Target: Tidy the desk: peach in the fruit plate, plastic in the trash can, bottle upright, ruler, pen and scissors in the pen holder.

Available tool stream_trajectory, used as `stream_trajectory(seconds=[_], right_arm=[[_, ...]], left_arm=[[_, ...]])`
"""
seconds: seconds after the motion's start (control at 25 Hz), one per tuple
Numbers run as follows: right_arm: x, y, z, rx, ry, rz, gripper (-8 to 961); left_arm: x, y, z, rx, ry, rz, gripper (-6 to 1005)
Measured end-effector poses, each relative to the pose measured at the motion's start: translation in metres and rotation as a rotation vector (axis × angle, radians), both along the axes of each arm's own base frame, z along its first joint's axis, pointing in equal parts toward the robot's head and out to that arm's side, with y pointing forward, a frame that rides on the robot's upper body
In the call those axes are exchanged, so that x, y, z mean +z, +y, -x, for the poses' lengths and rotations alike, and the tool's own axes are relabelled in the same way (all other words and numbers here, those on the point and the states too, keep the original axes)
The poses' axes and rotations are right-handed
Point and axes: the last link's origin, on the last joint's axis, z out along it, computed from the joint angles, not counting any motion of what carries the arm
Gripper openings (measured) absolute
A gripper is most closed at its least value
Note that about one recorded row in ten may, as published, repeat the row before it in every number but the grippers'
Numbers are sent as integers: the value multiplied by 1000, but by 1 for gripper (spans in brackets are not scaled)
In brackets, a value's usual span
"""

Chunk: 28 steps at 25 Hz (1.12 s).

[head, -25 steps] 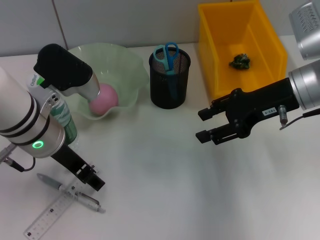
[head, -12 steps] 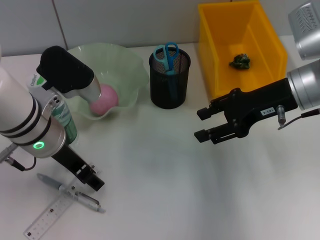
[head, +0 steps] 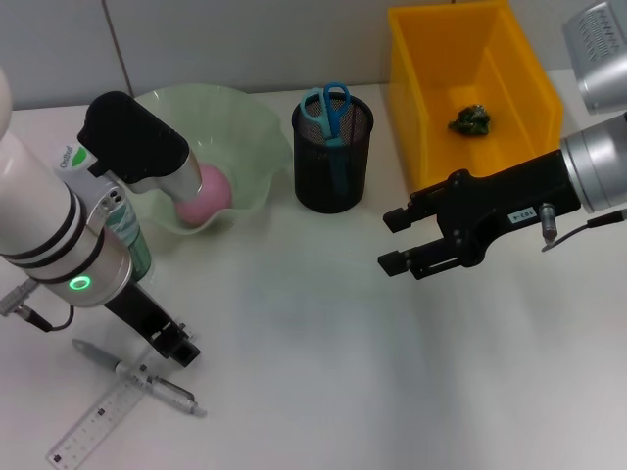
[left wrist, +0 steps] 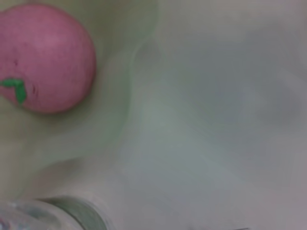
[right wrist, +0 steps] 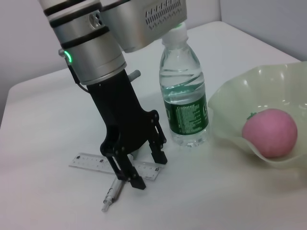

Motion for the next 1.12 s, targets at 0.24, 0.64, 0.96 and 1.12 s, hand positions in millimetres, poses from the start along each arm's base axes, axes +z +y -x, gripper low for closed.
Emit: stream_trajectory(seconds=[0.24, 0.64, 0.96, 1.12], right_arm=[[0, 1, 1, 2, 1, -1, 627], [2, 3, 4, 9, 0, -1, 627], [14, 2, 2, -14, 46, -19, 627], [23, 1, -2, -34, 75, -39, 626]], left_arm=[[-1, 1, 0, -11, -1, 0, 474], [10, 3, -12, -17, -28, -7, 396], [46, -2, -39, 15, -326, 22, 388], [64, -2, -46, 16, -508, 8, 388]])
